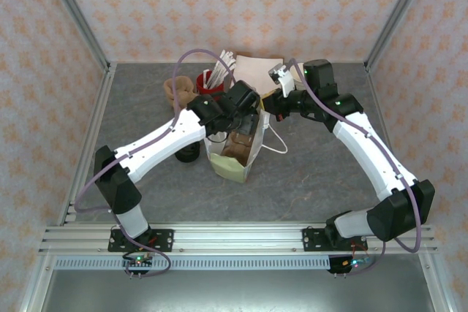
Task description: Pack the takeout coffee
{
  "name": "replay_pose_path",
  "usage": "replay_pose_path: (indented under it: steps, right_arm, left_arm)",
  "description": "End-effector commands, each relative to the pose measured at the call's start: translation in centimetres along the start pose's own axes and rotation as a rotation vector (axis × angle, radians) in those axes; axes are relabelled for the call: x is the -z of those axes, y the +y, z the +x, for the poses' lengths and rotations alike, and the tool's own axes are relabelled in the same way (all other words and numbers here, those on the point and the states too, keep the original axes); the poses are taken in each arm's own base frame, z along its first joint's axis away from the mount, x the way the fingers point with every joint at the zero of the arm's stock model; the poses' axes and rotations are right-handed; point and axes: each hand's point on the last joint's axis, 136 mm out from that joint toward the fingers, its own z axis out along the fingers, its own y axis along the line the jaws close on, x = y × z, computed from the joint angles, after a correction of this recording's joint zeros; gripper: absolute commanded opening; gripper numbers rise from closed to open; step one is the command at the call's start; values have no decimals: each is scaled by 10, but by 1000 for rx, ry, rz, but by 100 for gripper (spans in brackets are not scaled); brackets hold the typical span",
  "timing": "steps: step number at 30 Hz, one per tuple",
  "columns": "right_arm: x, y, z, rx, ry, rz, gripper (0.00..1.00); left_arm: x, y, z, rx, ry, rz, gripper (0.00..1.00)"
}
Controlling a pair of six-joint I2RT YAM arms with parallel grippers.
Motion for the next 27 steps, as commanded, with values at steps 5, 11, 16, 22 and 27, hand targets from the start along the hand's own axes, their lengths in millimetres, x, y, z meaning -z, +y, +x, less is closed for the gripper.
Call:
replay_pose_path:
  steps: [5,11,16,22,27]
  right_arm:
    - [7,7,-13,39,-53,2,0]
    - [6,4,-14,42,-55,10,0]
    - [6,2,-14,52,-55,25,0]
    - [5,-2,-15,71,-56,55,0]
    - [5,-7,-16,88,-57,80,0]
  left_arm:
    - [-14,3,9,-3,28,-25,52]
    - [-16,4,17,-8,52,-26,52]
    - [-12,4,19,-4,60,-14,52]
    - [-11,2,23,-8,79,-2,52]
    - [-8,3,27,-19,90,3,52]
